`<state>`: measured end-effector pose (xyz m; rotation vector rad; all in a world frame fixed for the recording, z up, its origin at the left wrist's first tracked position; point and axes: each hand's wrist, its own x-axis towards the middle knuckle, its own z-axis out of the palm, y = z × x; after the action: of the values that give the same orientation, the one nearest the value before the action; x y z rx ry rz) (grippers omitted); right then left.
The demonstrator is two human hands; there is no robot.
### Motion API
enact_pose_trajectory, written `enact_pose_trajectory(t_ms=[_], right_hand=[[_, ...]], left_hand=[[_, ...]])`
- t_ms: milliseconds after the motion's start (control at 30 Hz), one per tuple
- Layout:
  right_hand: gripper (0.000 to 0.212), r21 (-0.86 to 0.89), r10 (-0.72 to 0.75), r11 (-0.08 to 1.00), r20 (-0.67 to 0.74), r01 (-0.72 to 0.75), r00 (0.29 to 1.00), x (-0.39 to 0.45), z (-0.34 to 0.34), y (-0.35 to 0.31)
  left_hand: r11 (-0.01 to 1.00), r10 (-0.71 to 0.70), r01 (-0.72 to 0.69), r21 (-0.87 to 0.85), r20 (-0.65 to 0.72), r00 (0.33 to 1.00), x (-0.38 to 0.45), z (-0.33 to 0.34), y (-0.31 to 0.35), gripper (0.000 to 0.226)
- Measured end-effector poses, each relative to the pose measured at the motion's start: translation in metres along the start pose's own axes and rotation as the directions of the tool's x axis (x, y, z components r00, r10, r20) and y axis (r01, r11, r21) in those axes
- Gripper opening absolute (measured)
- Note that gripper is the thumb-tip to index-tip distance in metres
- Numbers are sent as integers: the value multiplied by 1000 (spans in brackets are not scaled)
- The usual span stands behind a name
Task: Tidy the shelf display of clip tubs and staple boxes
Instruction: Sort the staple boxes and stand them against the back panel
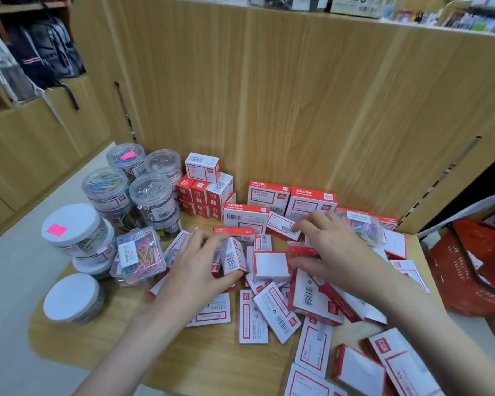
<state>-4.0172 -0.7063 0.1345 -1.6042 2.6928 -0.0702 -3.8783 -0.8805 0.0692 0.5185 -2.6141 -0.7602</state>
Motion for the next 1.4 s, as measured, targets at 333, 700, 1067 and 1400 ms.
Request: enact_pose_trajectory(t_ms=[333,700,1067,1400], right_hand=[[38,295,-144,946,16,133,989,18,-7,-20],[45,-78,-401,914,-340,399,851,119,22,-70],[15,295,-423,819,-270,492,865,124,17,-54],[21,693,-124,681,-210,237,970,127,0,-55]], left_hand=[[992,-112,95,-82,-246,963,-5,-48,-2,57],[996,-20,46,83,-291,957,-14,-64,-12,55],[997,-66,74,14,-305,950,-8,-62,-24,55],[991,13,-50,-121,-289,957,11,-46,-22,54]])
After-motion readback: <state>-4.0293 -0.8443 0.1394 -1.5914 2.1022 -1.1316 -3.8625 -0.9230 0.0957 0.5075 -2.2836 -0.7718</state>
